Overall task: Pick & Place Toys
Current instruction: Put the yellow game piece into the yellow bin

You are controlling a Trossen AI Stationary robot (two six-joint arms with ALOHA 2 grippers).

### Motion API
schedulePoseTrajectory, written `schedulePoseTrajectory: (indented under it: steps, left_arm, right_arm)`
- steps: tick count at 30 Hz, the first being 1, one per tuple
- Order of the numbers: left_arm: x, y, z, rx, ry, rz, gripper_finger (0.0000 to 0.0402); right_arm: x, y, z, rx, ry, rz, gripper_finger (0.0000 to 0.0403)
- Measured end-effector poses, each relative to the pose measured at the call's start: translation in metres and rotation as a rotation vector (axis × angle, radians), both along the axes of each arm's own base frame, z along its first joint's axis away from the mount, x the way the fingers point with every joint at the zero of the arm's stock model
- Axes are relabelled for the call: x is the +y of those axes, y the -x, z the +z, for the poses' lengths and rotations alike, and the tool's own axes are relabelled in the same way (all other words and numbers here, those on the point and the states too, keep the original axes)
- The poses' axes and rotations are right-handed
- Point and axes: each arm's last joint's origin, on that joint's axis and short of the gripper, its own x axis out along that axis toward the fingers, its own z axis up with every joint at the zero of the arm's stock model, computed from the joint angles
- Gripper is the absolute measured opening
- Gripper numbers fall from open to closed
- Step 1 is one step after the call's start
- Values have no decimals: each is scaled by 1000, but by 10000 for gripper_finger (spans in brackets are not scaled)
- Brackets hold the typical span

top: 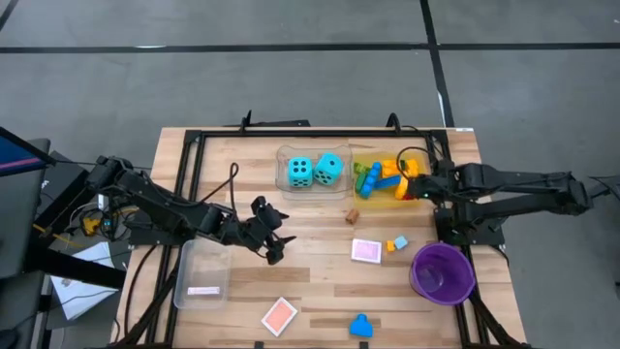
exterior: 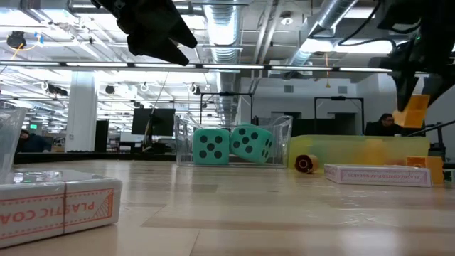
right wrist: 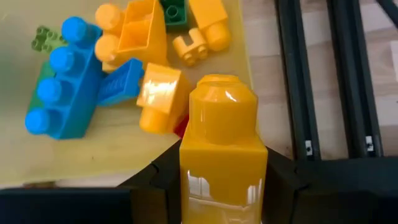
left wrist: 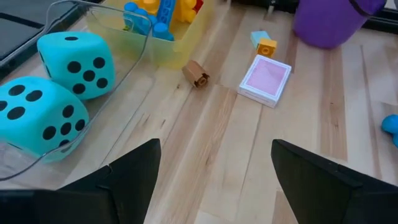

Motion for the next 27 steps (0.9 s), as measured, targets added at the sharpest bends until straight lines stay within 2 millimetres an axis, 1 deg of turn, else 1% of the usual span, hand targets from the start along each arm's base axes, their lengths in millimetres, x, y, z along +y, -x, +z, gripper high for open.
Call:
schedulePoseTrajectory:
  steps: [5,15,20,27]
  left_arm:
    - [1,-1,1,-9,6,6,301]
    - [1,-1,1,-17,10,6,301]
    - [1,-2,2,-26,13,7,301]
    - [1,-2,2,-25,13,7,301]
  right_arm:
    - [-8,-1,-1,4,12,1,138]
    - [-29,-5,-31,8,-3,-37,138]
    - [-34,-2,-34,25,-3,-52,138]
    - [-38,-2,-34,29,-11,-20,138]
